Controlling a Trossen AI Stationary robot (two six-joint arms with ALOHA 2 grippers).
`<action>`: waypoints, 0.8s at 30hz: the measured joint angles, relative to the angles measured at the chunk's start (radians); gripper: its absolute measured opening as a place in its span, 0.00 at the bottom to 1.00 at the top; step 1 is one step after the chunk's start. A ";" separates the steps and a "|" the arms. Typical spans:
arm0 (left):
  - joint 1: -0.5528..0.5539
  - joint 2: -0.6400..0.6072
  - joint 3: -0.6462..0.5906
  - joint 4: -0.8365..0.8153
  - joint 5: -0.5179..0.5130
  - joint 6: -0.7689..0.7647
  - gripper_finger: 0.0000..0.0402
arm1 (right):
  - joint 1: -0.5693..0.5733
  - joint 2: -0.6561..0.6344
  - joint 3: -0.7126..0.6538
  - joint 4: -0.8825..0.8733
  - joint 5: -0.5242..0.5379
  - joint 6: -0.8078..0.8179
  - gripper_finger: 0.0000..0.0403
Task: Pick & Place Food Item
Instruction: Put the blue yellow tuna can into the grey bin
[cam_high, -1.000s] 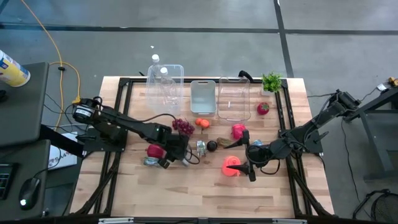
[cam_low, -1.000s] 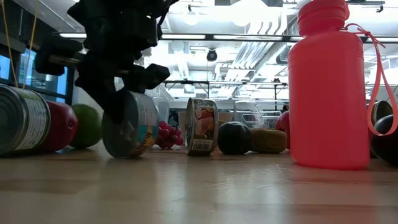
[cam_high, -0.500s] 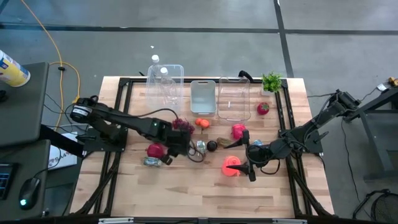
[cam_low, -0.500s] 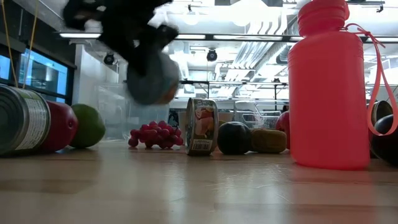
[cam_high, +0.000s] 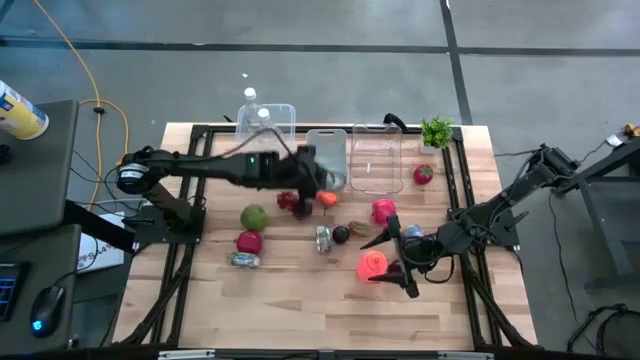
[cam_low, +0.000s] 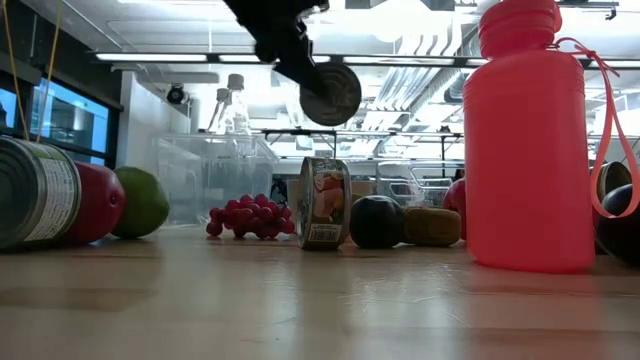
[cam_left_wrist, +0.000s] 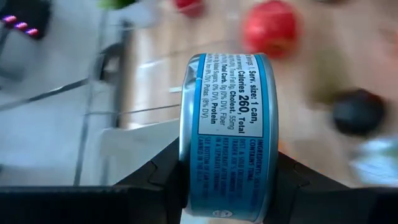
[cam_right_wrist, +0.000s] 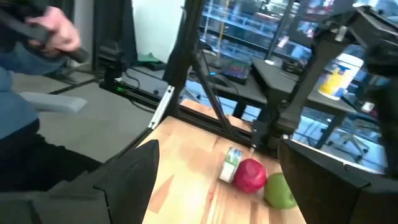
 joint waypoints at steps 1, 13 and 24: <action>0.026 0.000 0.000 0.020 0.010 0.008 0.34 | 0.000 0.000 0.000 0.000 -0.002 -0.001 0.79; 0.214 0.092 0.000 0.090 0.177 -0.001 0.34 | 0.000 0.000 0.000 -0.002 -0.003 -0.003 0.79; 0.238 0.212 -0.001 0.130 0.166 0.017 0.34 | 0.000 0.000 0.000 -0.012 -0.003 -0.003 0.79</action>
